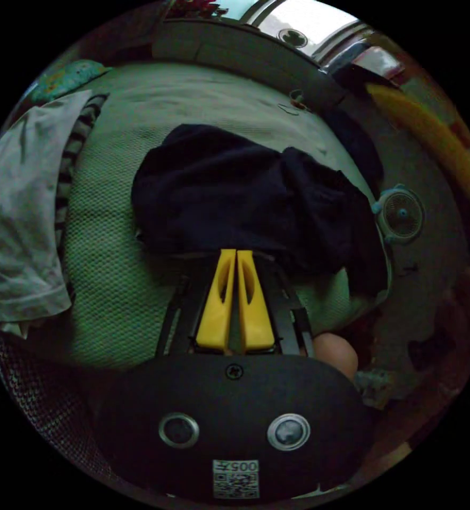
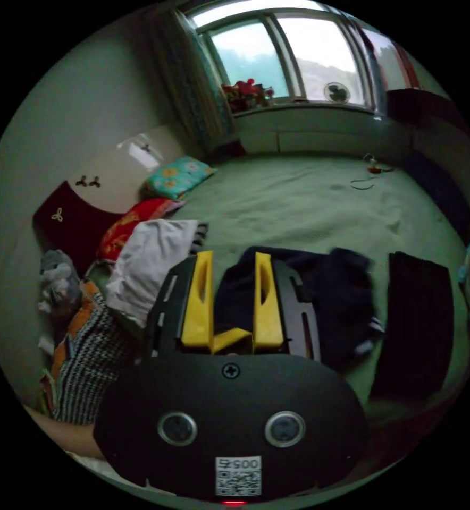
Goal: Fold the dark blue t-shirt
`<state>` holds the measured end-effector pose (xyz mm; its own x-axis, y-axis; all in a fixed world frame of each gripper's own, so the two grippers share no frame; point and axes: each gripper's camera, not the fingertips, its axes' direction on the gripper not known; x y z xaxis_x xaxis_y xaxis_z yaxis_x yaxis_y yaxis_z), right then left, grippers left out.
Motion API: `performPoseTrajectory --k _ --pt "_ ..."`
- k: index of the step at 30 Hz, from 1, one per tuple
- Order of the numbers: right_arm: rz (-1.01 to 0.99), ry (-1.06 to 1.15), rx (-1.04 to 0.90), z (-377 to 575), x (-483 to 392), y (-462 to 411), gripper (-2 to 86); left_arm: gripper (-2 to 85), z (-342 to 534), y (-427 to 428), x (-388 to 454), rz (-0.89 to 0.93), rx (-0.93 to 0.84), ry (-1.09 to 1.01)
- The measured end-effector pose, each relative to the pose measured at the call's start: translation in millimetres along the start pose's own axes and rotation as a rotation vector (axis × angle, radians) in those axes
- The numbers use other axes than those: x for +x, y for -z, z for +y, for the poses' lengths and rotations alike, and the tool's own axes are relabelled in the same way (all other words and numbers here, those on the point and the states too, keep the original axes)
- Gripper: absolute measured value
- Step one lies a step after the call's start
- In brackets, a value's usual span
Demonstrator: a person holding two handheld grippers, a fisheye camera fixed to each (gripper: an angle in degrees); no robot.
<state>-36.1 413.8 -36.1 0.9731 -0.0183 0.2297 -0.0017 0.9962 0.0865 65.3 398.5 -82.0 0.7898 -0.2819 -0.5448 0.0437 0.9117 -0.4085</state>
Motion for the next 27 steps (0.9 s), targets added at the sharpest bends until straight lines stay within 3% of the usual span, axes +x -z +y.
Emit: performPoseTrajectory --k 5,15,27 --pt "0.188 -0.154 -0.125 48.7 54.4 -30.6 4.9 0.0 11.2 12.0 -37.1 0.062 0.048 0.03" --pt "0.184 -0.32 -0.21 127.5 79.2 -110.7 -0.9 -0.1 34.4 10.4 -27.5 -0.023 0.051 -0.052" --pt "0.506 0.059 -0.2 139.3 8.0 -174.1 -1.1 -0.1 72.4 -0.8 -59.1 -0.084 -0.024 0.117"
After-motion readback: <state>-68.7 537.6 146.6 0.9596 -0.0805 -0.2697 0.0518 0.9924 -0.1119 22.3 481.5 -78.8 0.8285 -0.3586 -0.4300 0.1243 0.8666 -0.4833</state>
